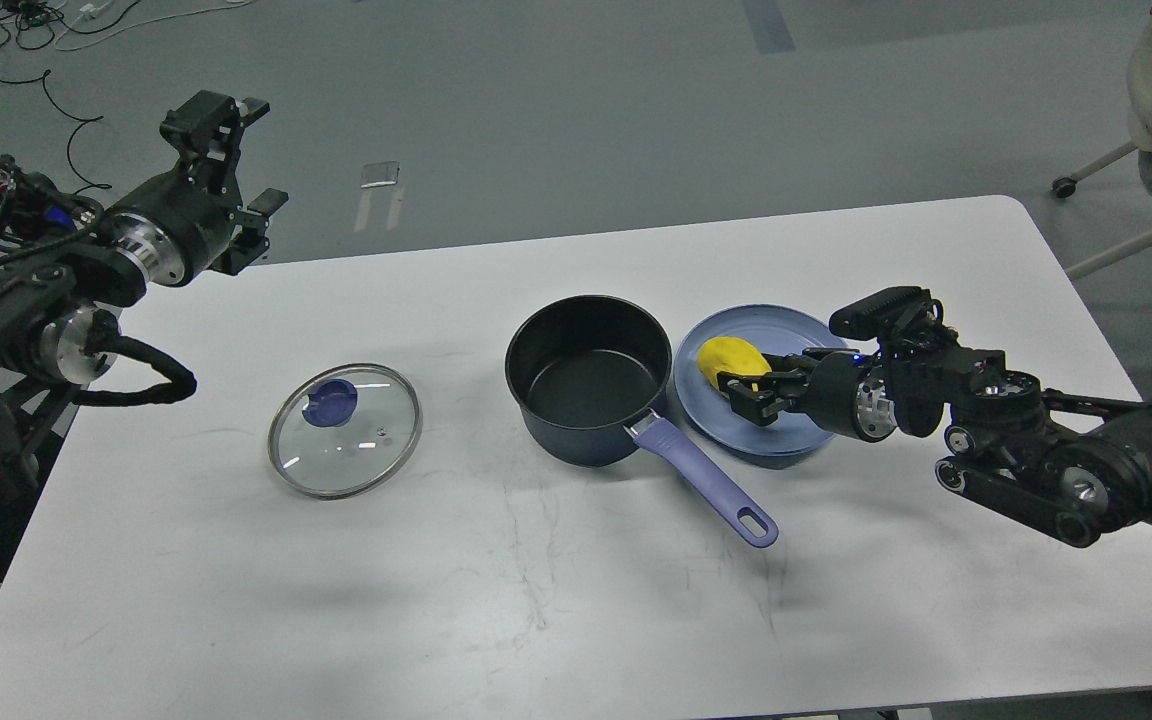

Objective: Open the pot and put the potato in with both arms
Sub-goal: 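Lift the potato with the right gripper over the pot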

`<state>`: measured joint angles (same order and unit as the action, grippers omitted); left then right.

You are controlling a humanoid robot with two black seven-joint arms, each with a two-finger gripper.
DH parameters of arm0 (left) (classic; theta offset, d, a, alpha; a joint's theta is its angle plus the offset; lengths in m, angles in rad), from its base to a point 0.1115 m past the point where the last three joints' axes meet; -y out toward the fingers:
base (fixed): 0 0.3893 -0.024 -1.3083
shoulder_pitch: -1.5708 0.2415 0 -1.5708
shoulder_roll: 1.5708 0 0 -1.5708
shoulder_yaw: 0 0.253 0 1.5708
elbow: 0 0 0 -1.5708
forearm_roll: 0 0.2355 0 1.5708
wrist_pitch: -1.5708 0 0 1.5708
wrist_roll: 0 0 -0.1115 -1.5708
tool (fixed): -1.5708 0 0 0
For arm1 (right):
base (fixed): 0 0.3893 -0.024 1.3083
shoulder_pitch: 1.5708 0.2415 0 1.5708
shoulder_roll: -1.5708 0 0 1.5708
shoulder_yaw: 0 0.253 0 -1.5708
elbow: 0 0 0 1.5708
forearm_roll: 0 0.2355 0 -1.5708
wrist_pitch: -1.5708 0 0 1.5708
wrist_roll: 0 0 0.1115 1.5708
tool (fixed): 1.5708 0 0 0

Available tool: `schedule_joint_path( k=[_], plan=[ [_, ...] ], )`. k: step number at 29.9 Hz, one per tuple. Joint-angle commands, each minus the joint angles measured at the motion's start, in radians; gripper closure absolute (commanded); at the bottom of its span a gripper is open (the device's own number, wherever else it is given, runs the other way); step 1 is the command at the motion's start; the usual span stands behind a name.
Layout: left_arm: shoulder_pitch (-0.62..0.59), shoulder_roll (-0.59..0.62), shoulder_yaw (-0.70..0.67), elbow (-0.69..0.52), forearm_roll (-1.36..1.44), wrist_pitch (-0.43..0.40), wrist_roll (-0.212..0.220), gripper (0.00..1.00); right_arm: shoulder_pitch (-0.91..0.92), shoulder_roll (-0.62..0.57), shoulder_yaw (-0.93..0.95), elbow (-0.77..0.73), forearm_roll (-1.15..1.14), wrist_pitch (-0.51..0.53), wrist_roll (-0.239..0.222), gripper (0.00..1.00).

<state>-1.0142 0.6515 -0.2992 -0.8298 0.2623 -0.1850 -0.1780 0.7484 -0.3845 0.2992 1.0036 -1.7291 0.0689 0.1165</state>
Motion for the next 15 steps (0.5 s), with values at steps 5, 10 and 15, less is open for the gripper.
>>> schedule_joint_path(
  k=[5, 10, 15],
  plan=[
    [-0.001, -0.003, -0.001, 0.000, 0.000, -0.001, 0.000, 0.02, 0.049, -0.056, 0.064, 0.144, 0.010, 0.000, -0.001, 0.59],
    [-0.011, -0.010, -0.001, 0.000, 0.002, 0.001, 0.000, 0.02, 0.114, -0.042, 0.057, 0.156, 0.006, 0.000, -0.001, 0.61],
    [-0.014, -0.007, -0.001, 0.000, 0.002, 0.001, 0.000, 0.02, 0.143, 0.055, -0.003, 0.121, 0.006, 0.000, -0.001, 0.61]
  ],
)
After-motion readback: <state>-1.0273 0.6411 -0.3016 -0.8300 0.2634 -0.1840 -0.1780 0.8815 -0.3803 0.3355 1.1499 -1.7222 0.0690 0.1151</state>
